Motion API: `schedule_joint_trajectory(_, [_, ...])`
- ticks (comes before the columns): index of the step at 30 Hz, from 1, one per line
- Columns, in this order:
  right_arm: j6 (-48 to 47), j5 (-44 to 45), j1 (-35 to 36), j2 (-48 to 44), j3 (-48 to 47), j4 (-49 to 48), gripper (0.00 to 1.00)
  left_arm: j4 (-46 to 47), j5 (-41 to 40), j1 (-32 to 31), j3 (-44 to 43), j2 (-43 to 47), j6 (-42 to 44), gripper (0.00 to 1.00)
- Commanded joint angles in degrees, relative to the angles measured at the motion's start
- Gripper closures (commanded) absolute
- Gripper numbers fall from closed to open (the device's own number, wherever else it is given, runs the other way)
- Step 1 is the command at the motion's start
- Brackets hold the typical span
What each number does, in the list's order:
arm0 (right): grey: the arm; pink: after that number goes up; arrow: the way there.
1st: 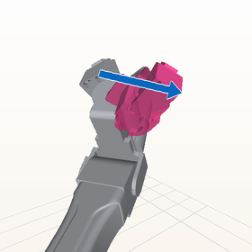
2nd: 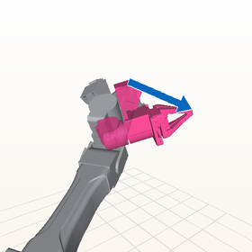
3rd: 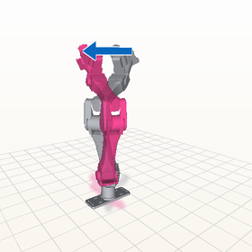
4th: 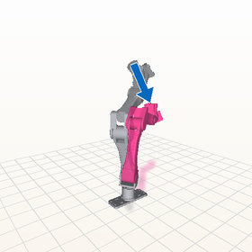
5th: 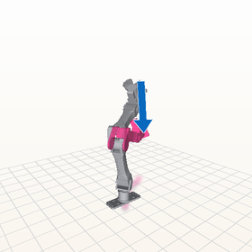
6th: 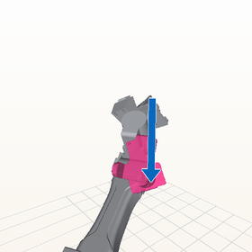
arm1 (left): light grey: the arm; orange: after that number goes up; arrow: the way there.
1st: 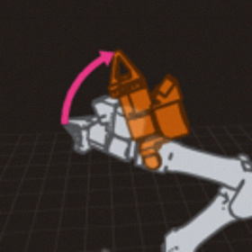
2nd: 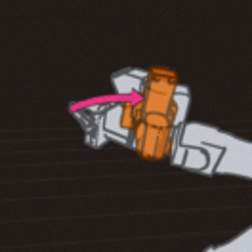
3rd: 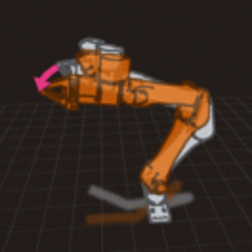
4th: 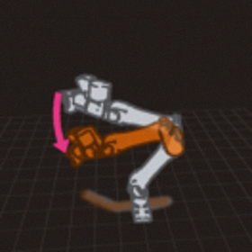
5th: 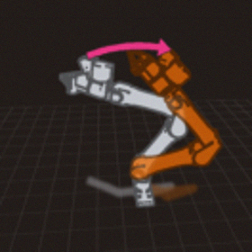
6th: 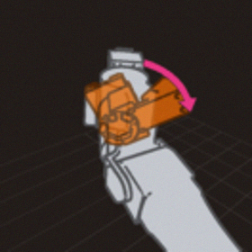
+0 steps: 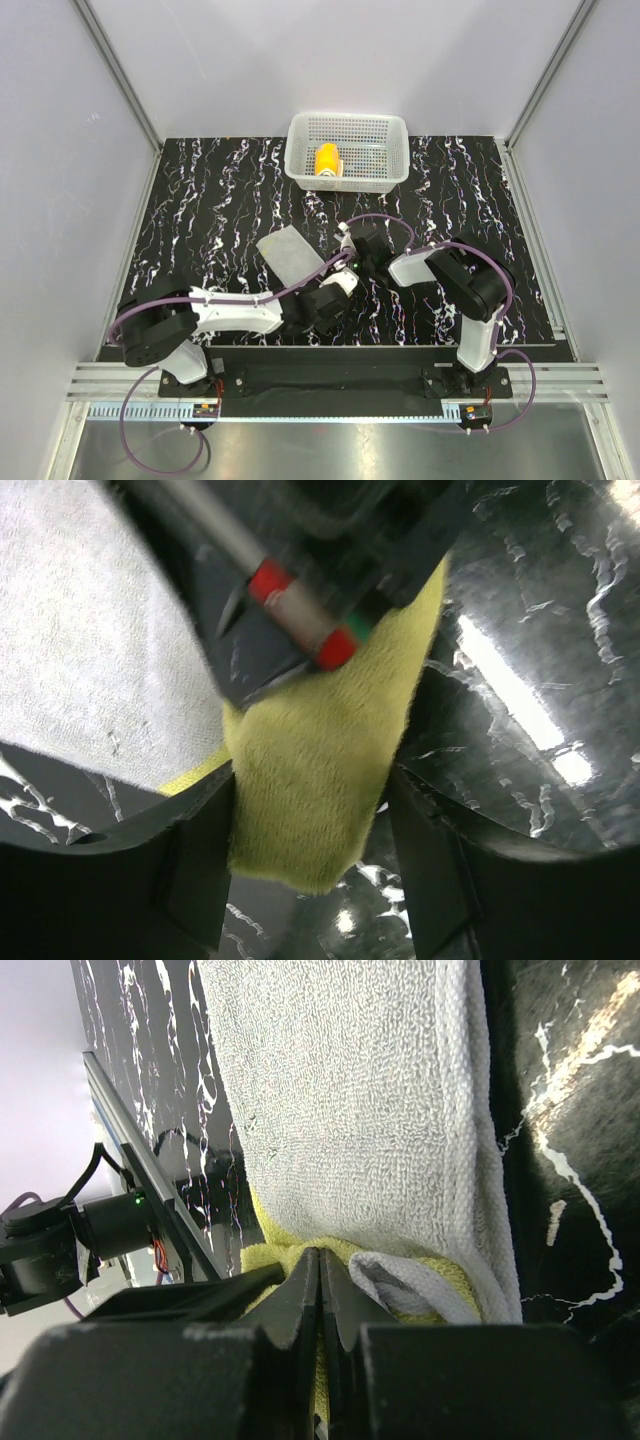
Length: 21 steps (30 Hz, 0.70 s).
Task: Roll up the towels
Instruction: Roll the towel
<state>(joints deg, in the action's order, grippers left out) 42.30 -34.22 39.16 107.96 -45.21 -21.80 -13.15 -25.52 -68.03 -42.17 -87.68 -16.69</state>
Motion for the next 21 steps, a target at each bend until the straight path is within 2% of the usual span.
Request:
schedule_joint_trajectory(1, [-1.4,1.1,-0.2,2.3,-0.1,2.9,0.94,-0.9,1.7,0.2,-3.0,-3.1,-0.4,0.4])
schedule_joint_trajectory(5, [-1.3,0.8,-0.4,2.3,0.1,2.6,0.94,-1.4,2.9,0.7,-3.8,-4.3,-0.5,0.55])
schedule_joint_trajectory(6, [-1.3,0.7,-0.4,2.1,0.2,2.6,0.94,-1.2,3.5,1.0,-3.7,-4.2,-0.3,0.67])
schedule_joint_trajectory(9, [-1.0,0.4,-0.7,1.6,0.5,2.5,0.95,-1.2,5.6,1.3,-3.6,-3.8,-0.1,0.81])
schedule_joint_trajectory(10, [-0.9,0.4,-0.9,1.3,0.6,2.6,0.95,-1.0,7.1,1.5,-3.5,-3.6,-0.3,0.93])
schedule_joint_trajectory(11, [-0.8,0.4,-0.9,1.1,0.7,2.6,0.95,-1.2,7.6,1.7,-3.4,-3.4,-0.5,1.0])
schedule_joint_trajectory(18, [-0.6,1.8,-1.6,-2.6,-0.1,6.8,0.94,0.3,20.5,3.4,-3.2,-3.9,-3.2,1.0])
schedule_joint_trajectory(21, [-2.3,5.2,-2.3,-7.2,-2.2,13.8,0.81,1.6,25.1,4.4,-3.0,-4.9,-4.8,1.0])
